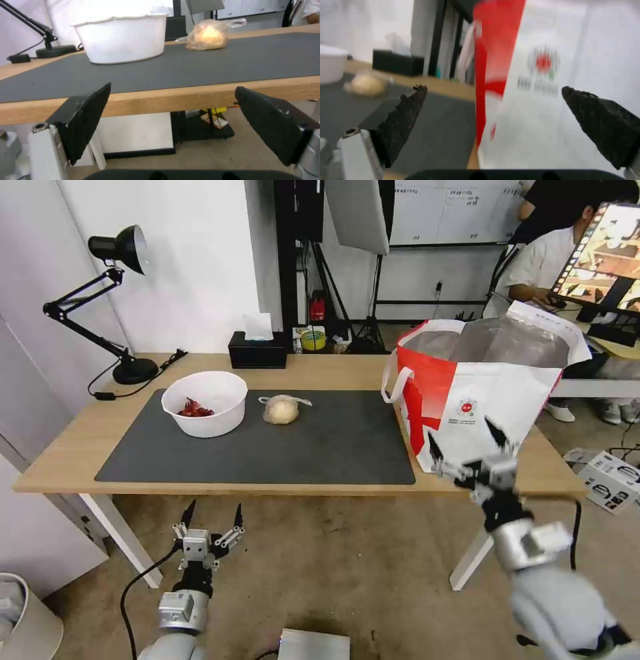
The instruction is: Pick up the trash from the table and place it into the takeout bag.
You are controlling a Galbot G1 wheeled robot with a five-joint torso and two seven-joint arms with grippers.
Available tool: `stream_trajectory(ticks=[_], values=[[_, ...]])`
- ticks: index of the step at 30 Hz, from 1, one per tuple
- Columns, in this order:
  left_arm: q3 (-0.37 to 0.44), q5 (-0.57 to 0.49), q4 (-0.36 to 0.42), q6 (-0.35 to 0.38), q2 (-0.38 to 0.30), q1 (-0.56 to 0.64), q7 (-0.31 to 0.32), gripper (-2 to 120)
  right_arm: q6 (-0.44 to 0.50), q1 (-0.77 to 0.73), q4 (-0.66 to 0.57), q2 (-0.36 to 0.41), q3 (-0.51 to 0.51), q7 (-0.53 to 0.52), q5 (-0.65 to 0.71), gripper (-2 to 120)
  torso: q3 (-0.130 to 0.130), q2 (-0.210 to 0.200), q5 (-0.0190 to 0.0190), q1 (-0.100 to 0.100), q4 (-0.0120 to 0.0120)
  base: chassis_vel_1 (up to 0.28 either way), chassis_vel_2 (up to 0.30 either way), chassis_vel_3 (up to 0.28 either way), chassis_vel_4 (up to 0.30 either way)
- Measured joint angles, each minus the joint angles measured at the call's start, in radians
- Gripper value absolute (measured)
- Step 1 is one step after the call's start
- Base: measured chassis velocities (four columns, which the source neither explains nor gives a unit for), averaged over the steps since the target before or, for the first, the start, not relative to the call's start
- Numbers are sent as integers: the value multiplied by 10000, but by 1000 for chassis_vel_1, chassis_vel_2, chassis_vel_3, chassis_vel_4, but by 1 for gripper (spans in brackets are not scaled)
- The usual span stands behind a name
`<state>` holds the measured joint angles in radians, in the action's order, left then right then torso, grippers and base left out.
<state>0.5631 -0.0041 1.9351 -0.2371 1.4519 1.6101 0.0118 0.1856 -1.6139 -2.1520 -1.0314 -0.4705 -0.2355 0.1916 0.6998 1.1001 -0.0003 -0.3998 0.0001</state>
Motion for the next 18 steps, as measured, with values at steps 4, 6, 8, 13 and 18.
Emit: stream_trajectory(ticks=[4, 6, 8, 13, 18], values=[[19, -4, 7, -29, 3, 30, 3, 100, 642, -660, 539, -627, 243, -119, -688, 98, 0, 0, 1, 0, -2, 0, 0, 0, 0], [26, -5, 15, -36, 2, 44, 3, 100, 859, -824, 718, -776, 332, -167, -804, 98, 0, -1, 2, 0, -2, 0, 0, 0, 0], [35, -8, 24, -43, 1, 59, 4, 100, 1177, -1031, 922, -944, 485, -256, -840, 97, 1, -1, 2, 0, -2, 0, 0, 0, 0], [47, -14, 50, -55, -7, 86, 6, 100, 1516, -1146, 1162, -1057, 571, -295, -860, 94, 1, -1, 1, -1, -1, 0, 0, 0, 0], [34, -14, 80, -62, 30, 133, 7, 100, 1554, -1044, 1322, -1068, 721, -296, -819, 92, 1, -1, 2, -1, 0, 0, 0, 0, 0]])
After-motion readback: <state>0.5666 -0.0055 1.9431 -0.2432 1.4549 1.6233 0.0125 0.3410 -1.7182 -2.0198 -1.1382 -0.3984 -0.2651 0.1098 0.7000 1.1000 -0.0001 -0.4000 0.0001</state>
